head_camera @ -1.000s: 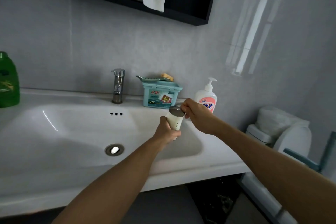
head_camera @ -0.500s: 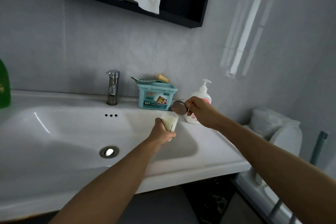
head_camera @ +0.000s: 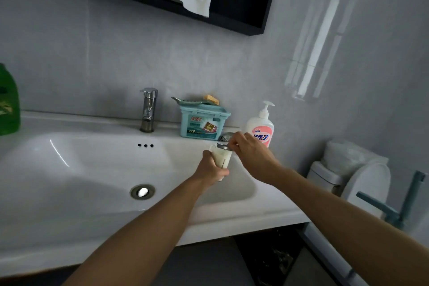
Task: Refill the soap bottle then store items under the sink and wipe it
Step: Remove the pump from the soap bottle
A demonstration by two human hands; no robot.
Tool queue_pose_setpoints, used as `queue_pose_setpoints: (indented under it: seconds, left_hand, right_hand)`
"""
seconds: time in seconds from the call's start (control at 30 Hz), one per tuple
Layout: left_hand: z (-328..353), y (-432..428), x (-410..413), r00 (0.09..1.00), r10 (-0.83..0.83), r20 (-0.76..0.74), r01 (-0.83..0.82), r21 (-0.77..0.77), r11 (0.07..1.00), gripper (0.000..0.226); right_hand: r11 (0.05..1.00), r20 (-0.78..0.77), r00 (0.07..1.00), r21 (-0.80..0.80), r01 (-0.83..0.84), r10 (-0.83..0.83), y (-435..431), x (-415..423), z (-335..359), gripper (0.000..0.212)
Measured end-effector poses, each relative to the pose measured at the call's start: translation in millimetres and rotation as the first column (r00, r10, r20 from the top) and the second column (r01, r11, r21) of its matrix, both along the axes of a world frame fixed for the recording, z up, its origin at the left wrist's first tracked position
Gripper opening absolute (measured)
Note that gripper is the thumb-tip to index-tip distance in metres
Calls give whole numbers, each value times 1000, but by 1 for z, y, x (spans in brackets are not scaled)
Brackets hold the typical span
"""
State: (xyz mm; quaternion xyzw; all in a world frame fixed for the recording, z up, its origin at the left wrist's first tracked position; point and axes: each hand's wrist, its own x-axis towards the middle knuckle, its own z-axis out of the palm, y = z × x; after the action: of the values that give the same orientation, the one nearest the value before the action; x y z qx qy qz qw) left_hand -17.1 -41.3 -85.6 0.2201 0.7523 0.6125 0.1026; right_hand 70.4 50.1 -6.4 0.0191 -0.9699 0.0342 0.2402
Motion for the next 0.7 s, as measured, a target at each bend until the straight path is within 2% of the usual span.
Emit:
queue_pose_setpoints:
  seconds: [0.2,0.3,0.37,0.43,0.5,0.57,0.6,0.63,0.7]
  left_hand:
    - [-6,1,-6,999,-15,33,15,2,1000,55]
    - [-8,1,-9,999,-17,40,17,0,1000,54]
    - [-8,2,-9,999,-22,37,22,-10,1000,53]
    - [-8,3,-9,999,-34,39,34,0,999,51]
    - [-10,5,-10,998,-45,45,44,15,999,52]
    - [-11,7,-10,997,-54,53,53,30,998,55]
    - [-11,10,-10,996,-69,59,67,38,997,56]
    - [-12,12,-11,994,-82,75,79,50,996,54]
    - [-8,17,-8,990,-114,88,107,80,991,42]
  right_hand:
    - [996,18,998,64,-65,64,8,6,-3,9]
    - [994,38,994,-26,-103,104,16,7,0,13]
    - [973,30,996,-219,-73,81,19,10,1,15]
    - [839,10,999,-543,-32,44,22,13,3,14]
    - [645,45,999,-764,27,12,26,13,3,19]
    - [332,71,997,-942,57,31,34,14,1,21]
    - [169,68,997,-984,60,43,39,14,-1,19]
    - [46,63,997,-997,61,44,44,14,-3,17]
    - [-89,81,996,-993,83,28,54,16,-4,18]
